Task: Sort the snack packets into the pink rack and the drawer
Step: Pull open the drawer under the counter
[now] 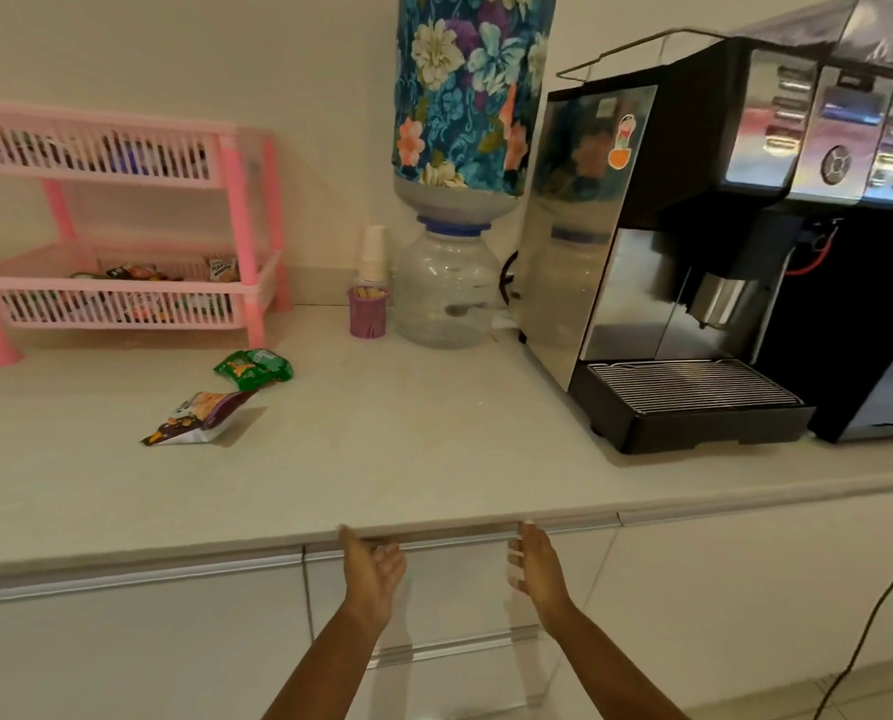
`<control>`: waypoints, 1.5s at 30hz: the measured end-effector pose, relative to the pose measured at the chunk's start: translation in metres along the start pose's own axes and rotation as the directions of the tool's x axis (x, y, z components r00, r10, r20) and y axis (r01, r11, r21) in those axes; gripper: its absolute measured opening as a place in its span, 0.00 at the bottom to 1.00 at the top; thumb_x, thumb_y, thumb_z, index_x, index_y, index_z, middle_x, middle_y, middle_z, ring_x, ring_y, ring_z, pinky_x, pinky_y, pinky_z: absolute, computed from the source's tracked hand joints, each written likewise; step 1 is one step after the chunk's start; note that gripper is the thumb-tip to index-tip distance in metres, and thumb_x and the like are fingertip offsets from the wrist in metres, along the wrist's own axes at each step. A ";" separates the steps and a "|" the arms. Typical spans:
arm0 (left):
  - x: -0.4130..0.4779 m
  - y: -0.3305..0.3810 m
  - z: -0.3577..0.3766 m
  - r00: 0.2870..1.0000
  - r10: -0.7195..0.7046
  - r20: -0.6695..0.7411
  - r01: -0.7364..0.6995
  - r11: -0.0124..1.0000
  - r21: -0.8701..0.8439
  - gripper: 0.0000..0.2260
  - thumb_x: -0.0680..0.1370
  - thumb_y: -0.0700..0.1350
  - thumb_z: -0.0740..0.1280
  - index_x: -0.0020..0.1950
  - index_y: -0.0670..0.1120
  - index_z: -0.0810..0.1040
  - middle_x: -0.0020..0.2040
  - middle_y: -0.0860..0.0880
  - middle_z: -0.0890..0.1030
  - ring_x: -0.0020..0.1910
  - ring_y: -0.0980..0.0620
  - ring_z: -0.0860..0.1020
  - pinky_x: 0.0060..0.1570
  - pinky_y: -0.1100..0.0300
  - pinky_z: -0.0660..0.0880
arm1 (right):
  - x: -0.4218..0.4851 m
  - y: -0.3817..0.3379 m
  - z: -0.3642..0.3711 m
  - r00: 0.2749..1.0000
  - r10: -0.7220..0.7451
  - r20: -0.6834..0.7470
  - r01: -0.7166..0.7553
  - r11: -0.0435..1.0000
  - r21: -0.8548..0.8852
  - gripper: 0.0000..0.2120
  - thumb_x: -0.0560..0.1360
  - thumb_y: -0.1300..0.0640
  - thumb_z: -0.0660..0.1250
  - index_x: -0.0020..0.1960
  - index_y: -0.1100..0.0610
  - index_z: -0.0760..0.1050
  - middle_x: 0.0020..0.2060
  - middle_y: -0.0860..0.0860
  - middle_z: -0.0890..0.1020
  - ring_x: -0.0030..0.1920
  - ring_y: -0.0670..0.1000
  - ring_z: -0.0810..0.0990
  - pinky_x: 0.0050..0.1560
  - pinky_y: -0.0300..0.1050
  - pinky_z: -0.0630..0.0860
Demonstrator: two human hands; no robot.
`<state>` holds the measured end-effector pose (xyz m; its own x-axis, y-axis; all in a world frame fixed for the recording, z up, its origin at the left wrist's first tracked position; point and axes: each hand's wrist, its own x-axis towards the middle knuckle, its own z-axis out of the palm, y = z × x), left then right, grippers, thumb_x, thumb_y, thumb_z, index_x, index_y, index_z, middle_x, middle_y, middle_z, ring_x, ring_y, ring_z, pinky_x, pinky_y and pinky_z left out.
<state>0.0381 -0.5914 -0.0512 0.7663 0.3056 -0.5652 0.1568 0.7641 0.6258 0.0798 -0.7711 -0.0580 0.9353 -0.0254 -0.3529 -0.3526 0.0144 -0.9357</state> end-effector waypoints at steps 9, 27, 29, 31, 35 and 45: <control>0.017 -0.029 0.042 0.977 0.182 -0.110 -0.201 0.957 -0.207 0.27 0.81 0.57 0.51 0.73 0.40 0.59 0.73 0.37 0.63 0.71 0.38 0.64 0.72 0.47 0.61 | 0.050 -0.020 -0.043 0.980 0.168 0.107 -0.197 0.740 0.643 0.27 0.79 0.47 0.55 0.71 0.65 0.60 0.71 0.63 0.64 0.71 0.60 0.64 0.72 0.54 0.62; -0.041 -0.056 0.008 0.963 0.210 -0.170 -0.206 0.978 0.038 0.10 0.80 0.38 0.60 0.40 0.36 0.73 0.35 0.42 0.72 0.34 0.47 0.74 0.24 0.69 0.78 | 0.009 0.017 -0.077 0.991 0.134 0.024 -0.127 0.841 0.526 0.08 0.78 0.59 0.60 0.52 0.64 0.70 0.55 0.64 0.75 0.60 0.65 0.74 0.67 0.58 0.69; -0.052 -0.061 0.002 0.970 0.197 -0.145 -0.187 0.979 0.076 0.08 0.80 0.39 0.59 0.46 0.35 0.73 0.38 0.41 0.74 0.36 0.46 0.76 0.25 0.68 0.78 | -0.004 0.020 -0.081 0.991 0.133 0.014 -0.122 0.853 0.508 0.06 0.78 0.59 0.60 0.50 0.63 0.70 0.54 0.63 0.75 0.60 0.65 0.75 0.66 0.58 0.69; -0.064 -0.067 -0.005 0.973 0.191 -0.126 -0.180 0.979 0.097 0.07 0.80 0.38 0.59 0.51 0.35 0.73 0.38 0.41 0.74 0.36 0.45 0.76 0.26 0.68 0.79 | -0.018 0.025 -0.086 0.992 0.129 -0.012 -0.106 0.864 0.492 0.06 0.78 0.60 0.60 0.50 0.63 0.69 0.53 0.63 0.76 0.59 0.64 0.76 0.64 0.58 0.70; -0.090 -0.081 -0.019 0.971 0.216 -0.103 -0.203 0.971 0.126 0.05 0.80 0.37 0.58 0.52 0.35 0.71 0.36 0.42 0.72 0.34 0.46 0.73 0.40 0.63 0.81 | -0.045 0.034 -0.101 0.991 0.132 -0.015 -0.112 0.893 0.435 0.06 0.78 0.61 0.61 0.42 0.61 0.69 0.42 0.59 0.78 0.53 0.61 0.77 0.59 0.54 0.73; -0.149 -0.114 -0.047 0.958 0.273 -0.087 -0.259 0.955 0.148 0.05 0.81 0.36 0.57 0.54 0.36 0.68 0.36 0.42 0.72 0.32 0.48 0.74 0.31 0.67 0.80 | -0.115 0.049 -0.138 0.987 0.146 0.060 -0.158 0.897 0.412 0.04 0.78 0.63 0.61 0.50 0.64 0.69 0.41 0.59 0.77 0.51 0.60 0.77 0.62 0.55 0.72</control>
<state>-0.1232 -0.6971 -0.0633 0.7226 0.5510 -0.4174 0.0437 0.5662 0.8231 -0.0490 -0.9055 -0.0643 0.8738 0.0366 -0.4849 -0.4521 0.4287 -0.7822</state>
